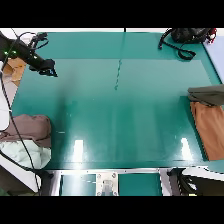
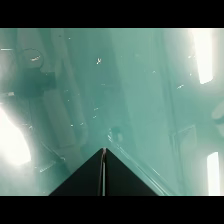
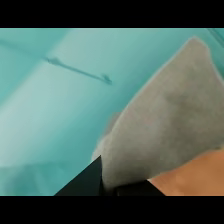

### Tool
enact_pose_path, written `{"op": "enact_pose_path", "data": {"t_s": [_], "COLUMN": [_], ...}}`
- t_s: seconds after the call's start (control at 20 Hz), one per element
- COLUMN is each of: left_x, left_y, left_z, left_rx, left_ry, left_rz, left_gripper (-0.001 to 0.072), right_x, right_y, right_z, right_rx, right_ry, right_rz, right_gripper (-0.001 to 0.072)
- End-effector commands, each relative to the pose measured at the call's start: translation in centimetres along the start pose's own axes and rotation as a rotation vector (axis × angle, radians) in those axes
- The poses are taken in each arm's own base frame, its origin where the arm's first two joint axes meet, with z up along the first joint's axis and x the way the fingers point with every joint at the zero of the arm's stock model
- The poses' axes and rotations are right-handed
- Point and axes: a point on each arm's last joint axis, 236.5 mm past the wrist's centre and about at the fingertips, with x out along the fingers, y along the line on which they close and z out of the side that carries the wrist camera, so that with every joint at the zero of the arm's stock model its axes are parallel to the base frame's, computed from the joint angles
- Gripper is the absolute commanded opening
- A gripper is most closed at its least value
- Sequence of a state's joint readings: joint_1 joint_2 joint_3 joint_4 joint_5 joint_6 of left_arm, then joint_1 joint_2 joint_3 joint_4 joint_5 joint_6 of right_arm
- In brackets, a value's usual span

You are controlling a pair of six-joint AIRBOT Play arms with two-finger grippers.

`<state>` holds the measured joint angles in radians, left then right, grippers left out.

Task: Fold the shirts.

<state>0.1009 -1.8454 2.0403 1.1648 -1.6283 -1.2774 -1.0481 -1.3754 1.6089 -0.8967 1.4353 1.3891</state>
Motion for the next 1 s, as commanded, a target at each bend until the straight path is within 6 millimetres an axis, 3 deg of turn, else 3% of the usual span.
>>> {"op": "enact_pose_path", "data": {"t_s": [0.0, 0.25, 0.5, 0.55, 0.6, 0.65, 0.8, 0.9, 0.95], "left_x": [0.0, 0.0, 0.0, 0.0, -0.1, -0.1, -0.1, -0.1, -0.2], "left_y": [-0.1, -0.3, -1.0, -1.2, -1.3, -1.4, -1.4, -1.5, -1.6], "left_z": [-0.4, -0.7, -0.5, -0.5, -0.4, -0.4, -0.4, -0.3, -0.2], "left_rx": [-0.005, -0.005, -0.003, -0.002, -0.002, -0.001, -0.001, -0.005, -0.021], "left_ry": [0.015, 0.030, 0.021, 0.019, 0.017, 0.016, 0.016, 0.011, 0.009], "left_rz": [-0.004, -0.011, -0.044, -0.051, -0.056, -0.059, -0.061, -0.064, -0.063], "left_gripper": [0.0019, 0.0019, 0.0020, 0.0020, 0.0020, 0.0019, 0.0020, 0.0019, 0.0019], "right_x": [-2.1, -3.5, -1.6, -1.0, -0.5, -0.1, 1.1, 2.6, 3.5], "right_y": [-4.4, -10.3, -15.8, -16.8, -17.4, -17.8, -17.2, -14.6, -12.6], "right_z": [-3.1, -9.1, -15.2, -16.6, -18.0, -19.1, -18.8, -15.8, -14.1], "right_rx": [0.087, 0.298, 0.364, 0.371, 0.386, 0.399, 0.405, 0.363, 0.331], "right_ry": [0.114, 0.306, 0.461, 0.491, 0.518, 0.542, 0.539, 0.459, 0.415], "right_rz": [-0.228, -0.493, -0.644, -0.663, -0.675, -0.681, -0.654, -0.569, -0.514], "right_gripper": [0.0015, 0.0015, 0.0021, 0.0149, 0.0402, 0.0574, 0.0573, 0.0563, 0.0482]}}
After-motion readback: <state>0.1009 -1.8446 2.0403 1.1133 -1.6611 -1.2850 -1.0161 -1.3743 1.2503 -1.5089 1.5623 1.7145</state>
